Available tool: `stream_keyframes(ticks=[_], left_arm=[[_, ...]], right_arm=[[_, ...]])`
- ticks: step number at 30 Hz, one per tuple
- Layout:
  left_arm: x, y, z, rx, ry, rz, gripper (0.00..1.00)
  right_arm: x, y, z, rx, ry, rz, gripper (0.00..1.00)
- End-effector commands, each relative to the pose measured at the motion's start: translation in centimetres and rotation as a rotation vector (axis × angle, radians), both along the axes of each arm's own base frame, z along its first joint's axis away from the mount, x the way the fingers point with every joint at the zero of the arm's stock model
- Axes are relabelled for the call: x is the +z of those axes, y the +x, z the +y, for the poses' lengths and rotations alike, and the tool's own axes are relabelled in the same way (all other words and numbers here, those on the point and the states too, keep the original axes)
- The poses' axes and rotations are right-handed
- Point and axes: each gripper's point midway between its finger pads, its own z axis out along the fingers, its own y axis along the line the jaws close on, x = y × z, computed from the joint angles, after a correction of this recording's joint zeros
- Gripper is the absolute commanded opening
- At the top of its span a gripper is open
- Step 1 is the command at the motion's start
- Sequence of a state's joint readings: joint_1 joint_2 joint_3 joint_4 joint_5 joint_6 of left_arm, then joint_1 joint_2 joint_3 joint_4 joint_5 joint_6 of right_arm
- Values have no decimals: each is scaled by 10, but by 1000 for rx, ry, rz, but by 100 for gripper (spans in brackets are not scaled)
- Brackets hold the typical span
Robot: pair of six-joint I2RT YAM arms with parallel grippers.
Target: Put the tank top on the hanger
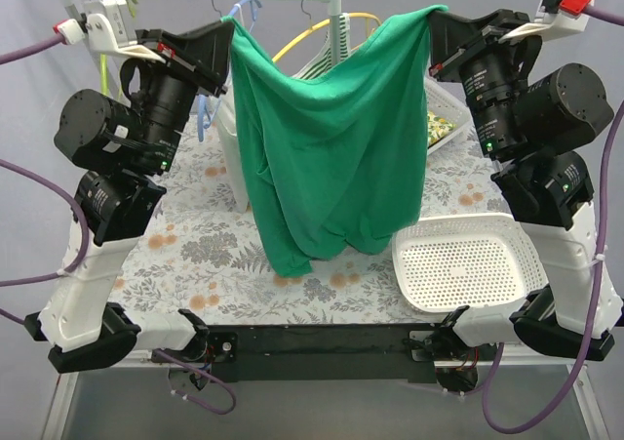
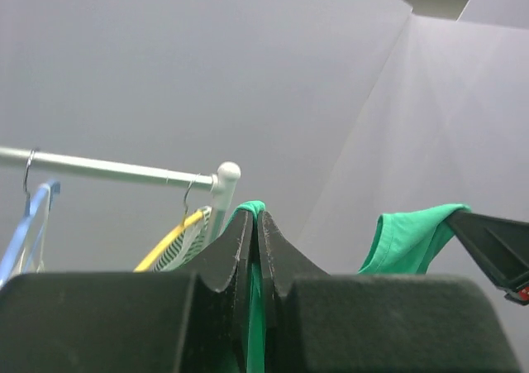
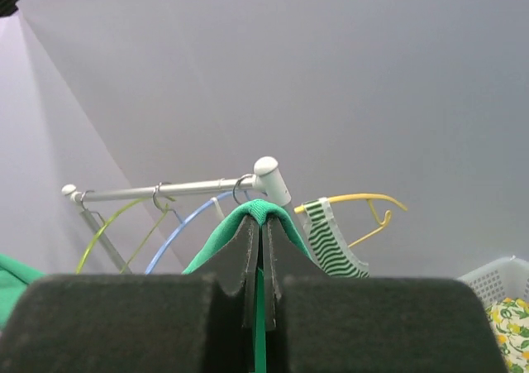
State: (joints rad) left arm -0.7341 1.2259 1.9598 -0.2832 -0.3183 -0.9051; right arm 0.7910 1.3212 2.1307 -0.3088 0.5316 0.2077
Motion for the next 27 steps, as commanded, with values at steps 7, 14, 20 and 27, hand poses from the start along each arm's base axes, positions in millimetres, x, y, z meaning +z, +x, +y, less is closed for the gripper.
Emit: stream_keyframes(ticks=[7,14,20,27], left_arm=[[-16,2,-11,-34,72,17,0],[-239,2,-37,-157,180,457,0],[-402,-39,-29,-214,80,852,0],[-512,-71,7,-54,-48,1169,0]], right_arm=[[-43,0,9,52,36,24,1],[-236,-10,62,300,-35,351,1],[-428,-52,70,447,-131,700,1],[-540,-115,69,640,-193,954,1]])
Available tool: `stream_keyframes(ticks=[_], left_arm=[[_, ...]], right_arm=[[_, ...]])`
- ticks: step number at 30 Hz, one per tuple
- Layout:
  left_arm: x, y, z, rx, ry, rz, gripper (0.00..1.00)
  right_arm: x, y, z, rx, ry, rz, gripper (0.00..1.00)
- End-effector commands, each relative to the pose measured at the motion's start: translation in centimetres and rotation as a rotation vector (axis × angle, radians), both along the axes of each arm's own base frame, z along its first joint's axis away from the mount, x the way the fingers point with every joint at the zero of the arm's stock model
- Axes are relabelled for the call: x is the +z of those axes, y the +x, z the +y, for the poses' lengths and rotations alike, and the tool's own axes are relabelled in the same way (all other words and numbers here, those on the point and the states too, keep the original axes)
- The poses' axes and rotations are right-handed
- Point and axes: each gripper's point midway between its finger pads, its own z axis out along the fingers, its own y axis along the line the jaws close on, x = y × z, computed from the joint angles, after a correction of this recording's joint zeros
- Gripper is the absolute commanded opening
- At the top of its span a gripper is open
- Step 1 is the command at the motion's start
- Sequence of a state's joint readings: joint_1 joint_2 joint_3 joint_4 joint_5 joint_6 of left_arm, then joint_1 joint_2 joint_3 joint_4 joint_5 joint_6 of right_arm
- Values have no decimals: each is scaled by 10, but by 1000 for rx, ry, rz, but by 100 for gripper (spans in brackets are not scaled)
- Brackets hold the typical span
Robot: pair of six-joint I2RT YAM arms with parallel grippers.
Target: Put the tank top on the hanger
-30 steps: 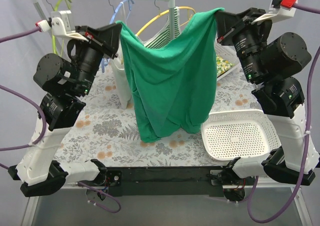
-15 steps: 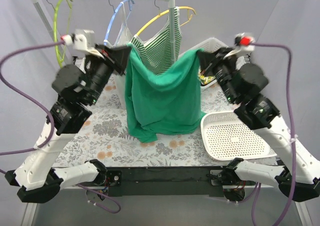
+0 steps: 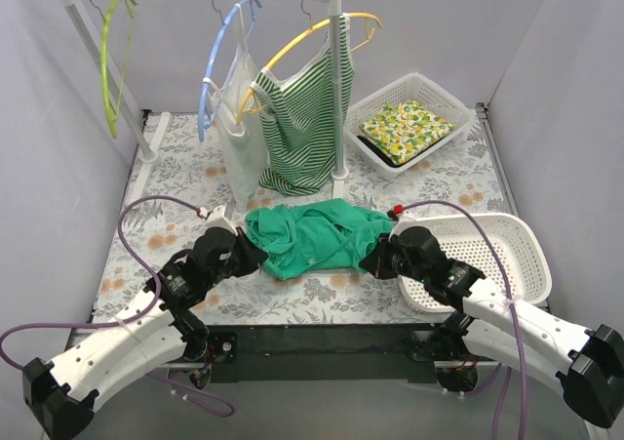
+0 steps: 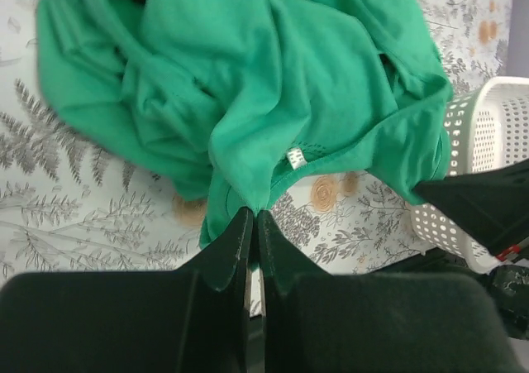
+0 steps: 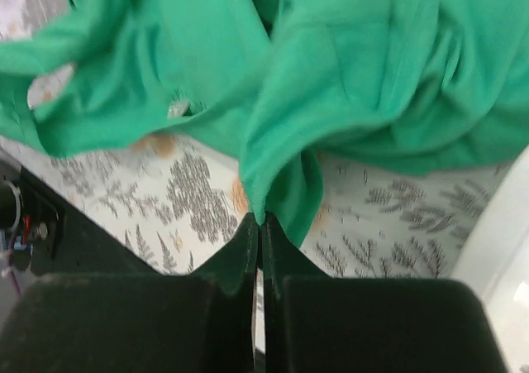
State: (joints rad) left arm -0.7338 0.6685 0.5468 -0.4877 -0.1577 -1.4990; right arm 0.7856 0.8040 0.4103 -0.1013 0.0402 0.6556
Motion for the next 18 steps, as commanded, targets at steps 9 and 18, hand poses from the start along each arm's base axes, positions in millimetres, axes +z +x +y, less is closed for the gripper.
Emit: stream_keyframes(ticks=[9,18], left_arm=[[15,5,34,247,-21,43,21],[98,-5,6,-67,-55,-197,58]], right_arm=[[7,-39,14,216,56,52,25],[35,-28,3,175,-1,-7,53]])
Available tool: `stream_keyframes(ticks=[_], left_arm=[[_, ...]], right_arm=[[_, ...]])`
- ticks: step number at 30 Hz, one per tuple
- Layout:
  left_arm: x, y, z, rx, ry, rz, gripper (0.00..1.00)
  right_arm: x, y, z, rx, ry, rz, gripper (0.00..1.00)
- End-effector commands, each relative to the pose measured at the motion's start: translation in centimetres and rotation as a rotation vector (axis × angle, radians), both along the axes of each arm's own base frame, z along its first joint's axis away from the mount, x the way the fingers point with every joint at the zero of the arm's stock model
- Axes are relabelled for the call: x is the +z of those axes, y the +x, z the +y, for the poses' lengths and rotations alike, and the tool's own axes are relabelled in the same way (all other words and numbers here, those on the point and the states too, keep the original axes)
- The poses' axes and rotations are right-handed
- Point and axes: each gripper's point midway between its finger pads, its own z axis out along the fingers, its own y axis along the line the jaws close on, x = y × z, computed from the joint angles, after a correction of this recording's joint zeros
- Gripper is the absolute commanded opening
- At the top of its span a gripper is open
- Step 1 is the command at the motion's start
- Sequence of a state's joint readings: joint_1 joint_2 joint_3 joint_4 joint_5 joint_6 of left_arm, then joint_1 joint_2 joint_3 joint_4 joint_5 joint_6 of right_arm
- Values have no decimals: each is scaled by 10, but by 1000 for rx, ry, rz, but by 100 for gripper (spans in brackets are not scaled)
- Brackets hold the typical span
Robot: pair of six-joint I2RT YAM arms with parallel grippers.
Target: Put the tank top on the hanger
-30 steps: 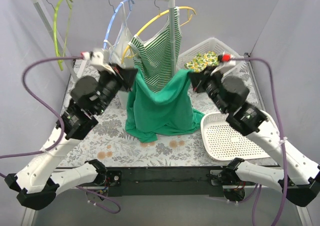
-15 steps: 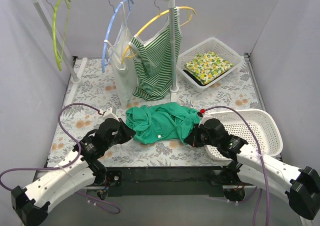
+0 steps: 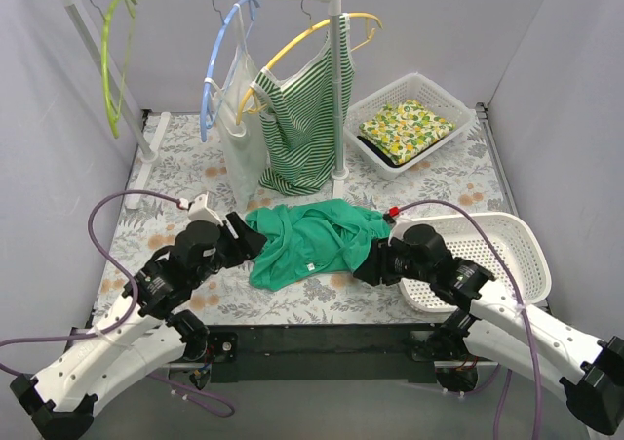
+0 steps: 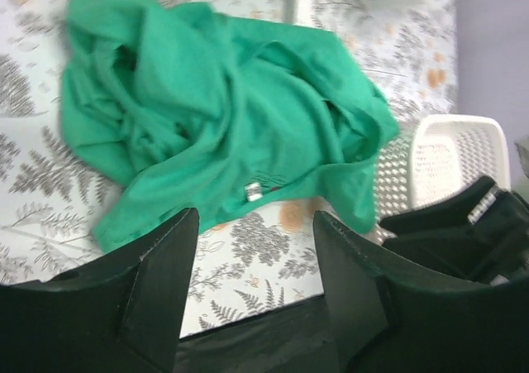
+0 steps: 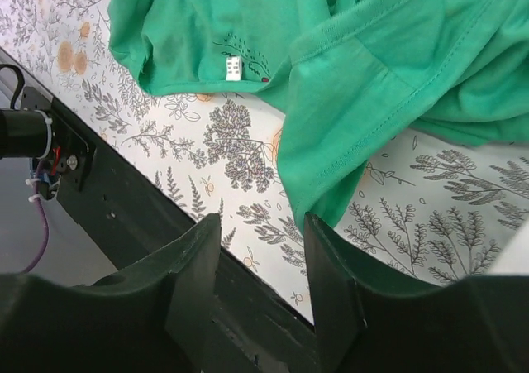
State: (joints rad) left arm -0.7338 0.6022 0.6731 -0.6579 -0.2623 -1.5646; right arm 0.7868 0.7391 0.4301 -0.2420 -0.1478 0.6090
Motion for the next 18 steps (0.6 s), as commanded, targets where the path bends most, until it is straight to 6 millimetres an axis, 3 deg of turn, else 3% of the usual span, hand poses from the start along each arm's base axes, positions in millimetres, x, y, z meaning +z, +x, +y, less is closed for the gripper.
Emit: stream_keyframes(ticks=[1,4,6,7,9,10,11,13,14,16,17,18], left_arm=[[71,-7,-25,-243,-25,-217,58],[126,-6,-30,-308,-29,-376,59],[159,3,-22,-273,2,-489,60],[190,8,-18,-240,-1,-557,61],[230,23,-5,-143,41,-665,62],[265,23,4,-98,32,-734,63],[277,38,1,-62,61,-748,63],[297,60,21,78,181,-777,65],[313,78,22,142,224,-788,66],[324,97,39,265,359,-796,66],[345,101,44,322,348,-835,67],[343,117,46,357,391,-824,67]], right_arm=[[44,16,-1,-14,-8,-113,53],[67,27,0,-41,-6,-169,54],[73,34,0,-49,-20,-195,55],[83,39,1,-61,-13,-222,55],[86,49,1,-78,-41,-243,57],[88,52,2,-84,-45,-248,57],[93,57,4,-93,-46,-261,57],[98,60,8,-87,-36,-275,58],[100,63,12,-80,-31,-282,58],[101,66,15,-74,-33,-286,59],[98,66,20,-56,-36,-276,59],[100,68,23,-45,-31,-285,59]])
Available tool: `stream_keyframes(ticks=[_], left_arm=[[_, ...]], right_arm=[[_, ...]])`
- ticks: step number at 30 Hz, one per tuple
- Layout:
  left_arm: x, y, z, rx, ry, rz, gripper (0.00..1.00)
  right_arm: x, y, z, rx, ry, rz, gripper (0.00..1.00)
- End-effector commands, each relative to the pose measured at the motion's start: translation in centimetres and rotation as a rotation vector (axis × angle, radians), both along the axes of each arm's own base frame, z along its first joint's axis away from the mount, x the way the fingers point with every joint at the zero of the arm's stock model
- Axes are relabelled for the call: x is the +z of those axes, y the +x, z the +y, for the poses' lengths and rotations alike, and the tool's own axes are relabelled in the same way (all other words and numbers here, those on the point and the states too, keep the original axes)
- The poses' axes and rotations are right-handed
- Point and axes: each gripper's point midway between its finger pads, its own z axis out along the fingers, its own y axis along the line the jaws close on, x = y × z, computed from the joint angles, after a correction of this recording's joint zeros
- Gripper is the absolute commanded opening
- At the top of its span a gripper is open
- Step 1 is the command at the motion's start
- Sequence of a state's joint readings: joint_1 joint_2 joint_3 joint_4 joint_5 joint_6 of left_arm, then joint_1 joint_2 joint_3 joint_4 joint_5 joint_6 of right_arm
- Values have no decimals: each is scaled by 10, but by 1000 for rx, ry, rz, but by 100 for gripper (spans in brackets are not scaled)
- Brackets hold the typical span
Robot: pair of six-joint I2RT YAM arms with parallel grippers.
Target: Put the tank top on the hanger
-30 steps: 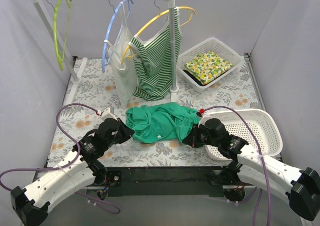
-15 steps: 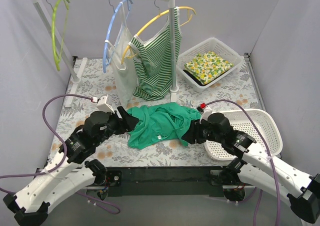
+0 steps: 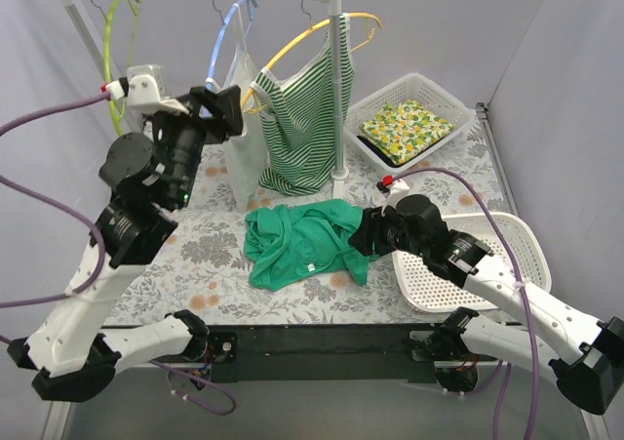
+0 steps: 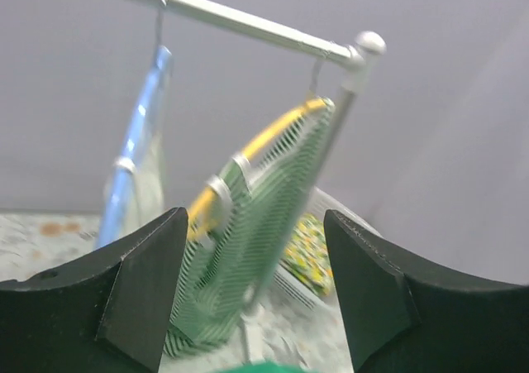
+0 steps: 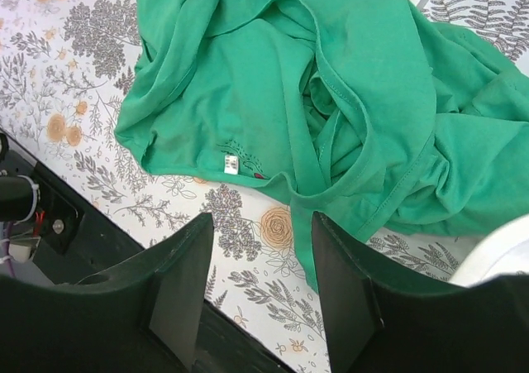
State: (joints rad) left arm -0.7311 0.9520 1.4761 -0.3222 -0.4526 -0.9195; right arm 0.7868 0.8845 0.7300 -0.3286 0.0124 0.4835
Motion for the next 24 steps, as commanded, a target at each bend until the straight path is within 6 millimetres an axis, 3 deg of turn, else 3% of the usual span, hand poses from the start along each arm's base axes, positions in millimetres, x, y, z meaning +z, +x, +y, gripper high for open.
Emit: stream_keyframes(ticks=[1,2,3,4,5,9,10,12,13,17,18,19,21,24], left_arm=[[16,59,37,347,151,-36,69],[32,67,70,421,127,-32,69],[21,90,71,423,137,17,69],[30,96,100,465,113,32,69],[19,112,119,516,119,74,69],[47,107,170,649,110,9,71],[39,116,184,669,133,43,72],[46,119,219,719,145,56,72],[47,124,219,682,158,56,75],[39,137,261,636,142,124,81],[30,147,255,542,104,146,81],[20,146,276,526,67,178,79],[2,156,285,478,42,220,76],[-7,160,291,463,51,235,73]], right_arm=[[27,11,20,61,45,-77,59],[22,11,23,74,36,-63,59],[21,12,26,86,35,-60,59],[16,10,31,115,34,-39,59],[9,8,36,147,26,-18,59],[-10,5,44,215,-13,23,59],[-14,4,47,235,-21,33,59],[-19,2,54,278,-25,60,59],[-19,2,56,289,-24,64,59],[-16,-5,68,352,11,107,59],[-16,-9,69,366,20,123,59],[-21,-11,68,371,19,132,59],[-24,-10,66,362,6,127,59],[-25,-9,66,360,2,127,59]])
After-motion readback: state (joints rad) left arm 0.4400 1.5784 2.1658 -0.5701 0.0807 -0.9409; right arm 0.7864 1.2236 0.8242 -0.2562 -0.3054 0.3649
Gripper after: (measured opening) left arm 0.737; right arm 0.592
